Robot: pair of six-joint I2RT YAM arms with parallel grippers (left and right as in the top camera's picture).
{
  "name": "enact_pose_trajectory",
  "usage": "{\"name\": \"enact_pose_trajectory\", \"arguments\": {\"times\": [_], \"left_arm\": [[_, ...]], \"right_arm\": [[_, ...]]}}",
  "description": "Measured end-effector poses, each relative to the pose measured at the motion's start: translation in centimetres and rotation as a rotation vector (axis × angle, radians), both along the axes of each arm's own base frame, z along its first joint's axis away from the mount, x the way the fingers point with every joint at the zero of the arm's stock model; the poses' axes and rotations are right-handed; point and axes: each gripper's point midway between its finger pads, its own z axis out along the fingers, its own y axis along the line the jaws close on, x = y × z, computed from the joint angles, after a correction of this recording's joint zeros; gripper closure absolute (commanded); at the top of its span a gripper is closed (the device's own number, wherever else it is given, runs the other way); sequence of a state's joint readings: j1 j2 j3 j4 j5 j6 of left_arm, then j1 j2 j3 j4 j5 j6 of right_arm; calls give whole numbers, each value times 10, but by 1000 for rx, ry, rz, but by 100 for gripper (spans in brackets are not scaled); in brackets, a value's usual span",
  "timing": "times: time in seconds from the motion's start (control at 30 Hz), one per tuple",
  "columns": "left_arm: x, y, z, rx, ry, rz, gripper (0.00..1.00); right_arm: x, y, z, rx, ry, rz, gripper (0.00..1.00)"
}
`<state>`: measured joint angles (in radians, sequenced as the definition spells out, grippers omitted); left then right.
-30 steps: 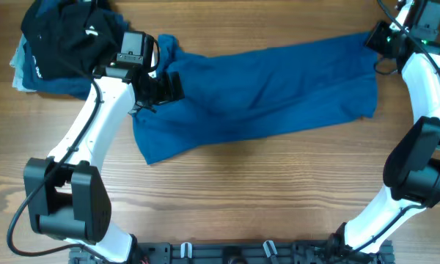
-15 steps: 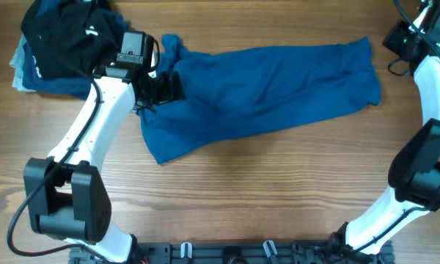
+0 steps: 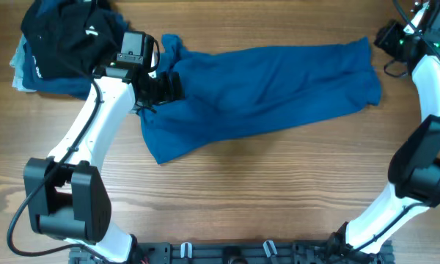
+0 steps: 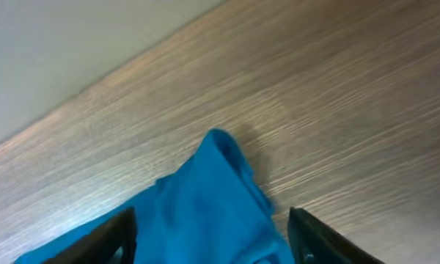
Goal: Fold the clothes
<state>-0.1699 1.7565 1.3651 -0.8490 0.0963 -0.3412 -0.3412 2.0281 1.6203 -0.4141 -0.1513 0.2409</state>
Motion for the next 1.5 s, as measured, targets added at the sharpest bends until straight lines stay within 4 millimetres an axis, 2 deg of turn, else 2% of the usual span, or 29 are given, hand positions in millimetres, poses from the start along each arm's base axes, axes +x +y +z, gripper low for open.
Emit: {"name": "enact_pose_trajectory", "arguments": {"times": [0.1, 0.2, 0.27, 0.47, 0.5, 0.57, 0.6, 0.63, 0.7, 0.77, 0.83, 0.93, 1.03, 1.07, 1.17, 1.23, 1.3, 1.4, 1.5], "left_arm": [[0, -1, 0, -5, 1, 0, 0], [4, -5, 2, -29, -16, -5, 0], [20, -12, 10, -63, -87, -14, 0], [67, -29, 41, -163, -307, -19, 4], [71, -31, 43, -172, -324, -18, 7], [76, -32, 38, -178, -323, -14, 14], [77, -33, 29, -177, -305, -12, 22], [77, -33, 17, -175, -277, -9, 25], [76, -34, -13, -173, -210, -5, 35], [72, -38, -41, -186, -139, -7, 45], [67, -40, -55, -192, -96, -14, 46], [63, -41, -56, -202, -79, -13, 48], [53, -40, -60, -198, -34, -18, 58], [48, -40, -62, -194, -15, -25, 64], [38, -40, -65, -190, 27, -29, 69], [35, -41, -66, -189, 39, -33, 69], [30, -48, -64, -198, 52, -48, 68], [18, -65, -60, -210, 76, -91, 68], [1, -79, -62, -207, 127, -124, 68]], "right_arm": [[1, 9, -27, 39, 46, 28, 16], [2, 26, -50, 68, 93, 65, 14], [1, 37, -62, 85, 123, 85, 12], [-13, 53, -74, 122, 202, 109, 6], [-17, 55, -76, 133, 219, 111, 7], [-24, 59, -79, 158, 249, 119, 16], [-28, 63, -81, 177, 264, 125, 22], [-32, 68, -82, 204, 280, 137, 37], [-39, 75, -84, 239, 305, 155, 69], [-48, 83, -86, 279, 340, 163, 75], [-53, 87, -87, 303, 361, 169, 76], [-55, 91, -87, 326, 366, 180, 77], [-65, 101, -83, 377, 393, 197, 77], [-71, 105, -78, 396, 411, 200, 77], [-94, 116, -54, 429, 451, 222, 71], [-105, 121, -41, 433, 467, 247, 67], [-108, 123, -36, 425, 466, 267, 64], [-102, 125, -50, 403, 429, 292, 63], [-110, 128, -70, 410, 446, 291, 63]]}}
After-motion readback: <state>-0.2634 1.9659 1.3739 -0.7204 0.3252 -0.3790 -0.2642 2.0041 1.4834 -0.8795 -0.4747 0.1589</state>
